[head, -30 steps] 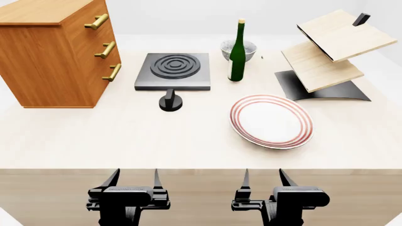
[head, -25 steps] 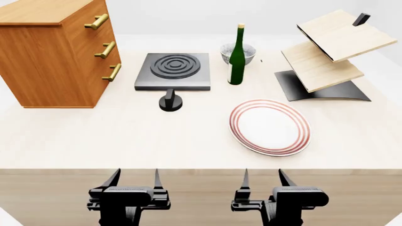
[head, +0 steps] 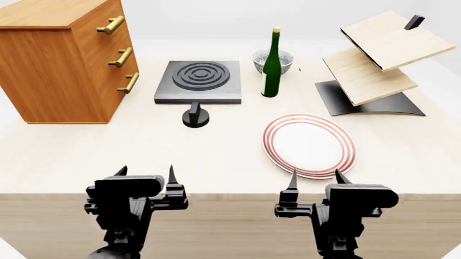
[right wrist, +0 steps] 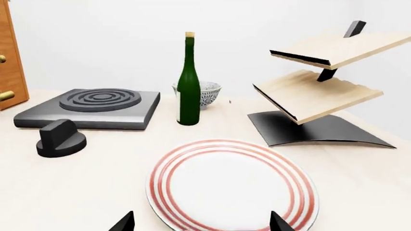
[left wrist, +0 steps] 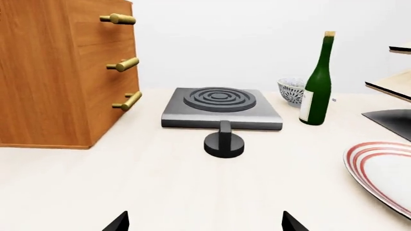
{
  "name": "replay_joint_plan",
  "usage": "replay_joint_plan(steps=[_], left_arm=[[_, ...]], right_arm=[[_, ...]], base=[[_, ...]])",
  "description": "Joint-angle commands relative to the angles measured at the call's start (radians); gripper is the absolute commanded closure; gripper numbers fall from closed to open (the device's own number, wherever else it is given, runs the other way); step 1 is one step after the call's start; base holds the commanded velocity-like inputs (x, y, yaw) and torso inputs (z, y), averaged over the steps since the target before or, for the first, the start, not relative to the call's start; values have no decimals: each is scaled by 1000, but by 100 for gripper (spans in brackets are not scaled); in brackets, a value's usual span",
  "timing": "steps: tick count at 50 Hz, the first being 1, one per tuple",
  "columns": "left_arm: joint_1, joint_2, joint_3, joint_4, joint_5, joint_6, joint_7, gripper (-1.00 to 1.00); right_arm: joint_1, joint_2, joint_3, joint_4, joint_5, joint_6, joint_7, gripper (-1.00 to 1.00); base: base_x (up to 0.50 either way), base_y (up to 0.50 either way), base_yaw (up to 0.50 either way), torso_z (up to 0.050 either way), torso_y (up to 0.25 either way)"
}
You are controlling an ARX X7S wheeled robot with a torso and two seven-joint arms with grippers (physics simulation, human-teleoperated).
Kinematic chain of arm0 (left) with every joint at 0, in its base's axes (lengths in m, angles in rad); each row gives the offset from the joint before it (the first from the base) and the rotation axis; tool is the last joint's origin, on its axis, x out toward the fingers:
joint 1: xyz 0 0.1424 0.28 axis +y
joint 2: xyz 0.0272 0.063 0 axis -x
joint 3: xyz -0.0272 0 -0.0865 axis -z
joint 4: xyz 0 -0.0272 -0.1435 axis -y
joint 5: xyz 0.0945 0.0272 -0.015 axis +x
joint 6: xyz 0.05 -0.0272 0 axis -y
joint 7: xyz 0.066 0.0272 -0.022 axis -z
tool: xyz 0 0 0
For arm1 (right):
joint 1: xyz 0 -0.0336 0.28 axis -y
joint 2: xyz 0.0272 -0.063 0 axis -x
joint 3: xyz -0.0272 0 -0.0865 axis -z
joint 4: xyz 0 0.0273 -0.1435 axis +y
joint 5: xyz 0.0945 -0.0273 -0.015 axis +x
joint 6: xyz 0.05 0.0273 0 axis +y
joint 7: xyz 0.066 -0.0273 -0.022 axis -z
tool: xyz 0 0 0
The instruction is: Turn on the stove.
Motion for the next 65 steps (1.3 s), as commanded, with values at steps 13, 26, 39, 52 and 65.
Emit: replay_joint_plan(steps=[13,26,39,52,65], left_arm=[[-197,-20,-97,472,-170,-665,-41,-100],[-180,-32,-90,447,-174,-626,-53,-100],[-173,-42,-86,445,-182,-605,-65,-100],[-168,-49,-79,440,-191,-595,-78,-100],[-137,-84,-39,306,-136,-421,-77,-100]], right_arm=[[133,23,46,-473,91,555,20,-100],[112,8,91,-462,157,488,0,-100],[115,19,84,-459,169,487,27,-100],[112,32,79,-462,182,482,44,-100],[88,43,73,-448,183,440,60,-100]], base=[[0,0,0,0,0],[169,0,0,0,0],[500,0,0,0,0],[500,0,0,0,0],[145,0,0,0,1]])
